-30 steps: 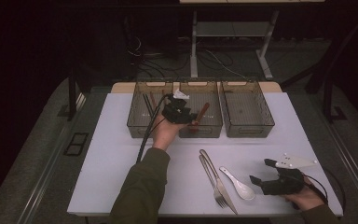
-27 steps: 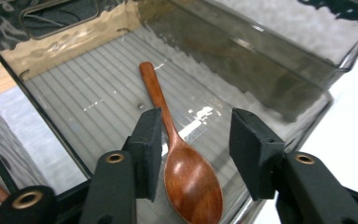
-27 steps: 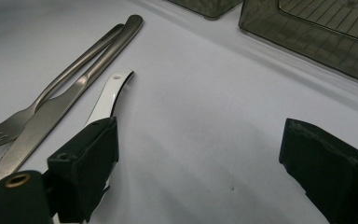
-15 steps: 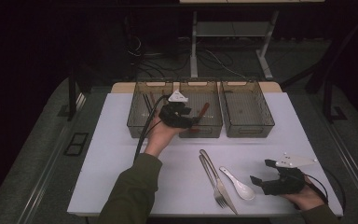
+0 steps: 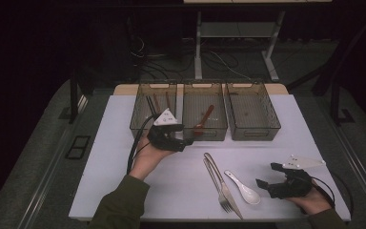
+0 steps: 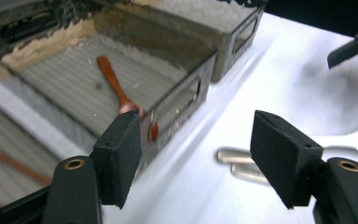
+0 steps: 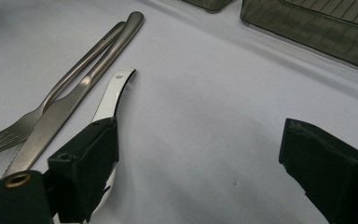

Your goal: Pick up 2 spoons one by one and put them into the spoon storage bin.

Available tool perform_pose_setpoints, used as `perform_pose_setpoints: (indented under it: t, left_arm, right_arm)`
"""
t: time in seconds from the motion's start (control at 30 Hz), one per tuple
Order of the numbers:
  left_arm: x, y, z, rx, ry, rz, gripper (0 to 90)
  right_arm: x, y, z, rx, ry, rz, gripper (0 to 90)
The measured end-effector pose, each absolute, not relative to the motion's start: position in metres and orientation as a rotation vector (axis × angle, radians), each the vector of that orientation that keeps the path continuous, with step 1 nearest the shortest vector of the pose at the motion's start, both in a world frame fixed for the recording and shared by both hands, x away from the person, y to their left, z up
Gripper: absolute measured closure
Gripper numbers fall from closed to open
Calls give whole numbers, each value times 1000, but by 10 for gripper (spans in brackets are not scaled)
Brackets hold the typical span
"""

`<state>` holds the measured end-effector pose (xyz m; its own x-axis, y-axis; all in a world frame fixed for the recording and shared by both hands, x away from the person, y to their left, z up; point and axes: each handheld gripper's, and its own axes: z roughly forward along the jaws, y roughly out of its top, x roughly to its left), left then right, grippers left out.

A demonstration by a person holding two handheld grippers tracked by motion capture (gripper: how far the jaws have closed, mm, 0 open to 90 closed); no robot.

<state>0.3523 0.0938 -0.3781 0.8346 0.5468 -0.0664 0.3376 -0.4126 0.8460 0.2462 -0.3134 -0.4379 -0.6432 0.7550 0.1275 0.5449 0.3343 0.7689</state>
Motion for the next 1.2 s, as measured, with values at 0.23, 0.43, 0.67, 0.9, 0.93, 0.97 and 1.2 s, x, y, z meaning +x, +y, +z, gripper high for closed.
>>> perform_pose_setpoints:
  t: [0.23, 0.43, 0.67, 0.9, 0.93, 0.97, 1.2]
  left_arm:
    - [332, 118, -395, 2064, 661, 288, 283]
    - [315, 138, -404, 2047, 670, 270, 221]
    - [293, 151, -414, 2038, 659, 255, 138]
    - [277, 159, -424, 2025, 663, 250, 59]
    - [275, 160, -425, 2026, 662, 258, 46]
    - [273, 161, -426, 2026, 668, 256, 31]
    - [265, 166, -432, 2044, 704, 247, 0]
  right_arm:
    - [245, -312, -438, 1168, 2359, 1176, 122]
    - [244, -312, -436, 1168, 2372, 1162, 121]
    - [242, -310, -433, 1148, 2389, 1121, 119]
    - [242, -308, -430, 1171, 2410, 1133, 119]
    - [241, -307, -430, 1163, 2418, 1140, 119]
    - [240, -306, -429, 1157, 2419, 1149, 119]
    - [239, -302, -427, 1162, 2440, 1182, 127]
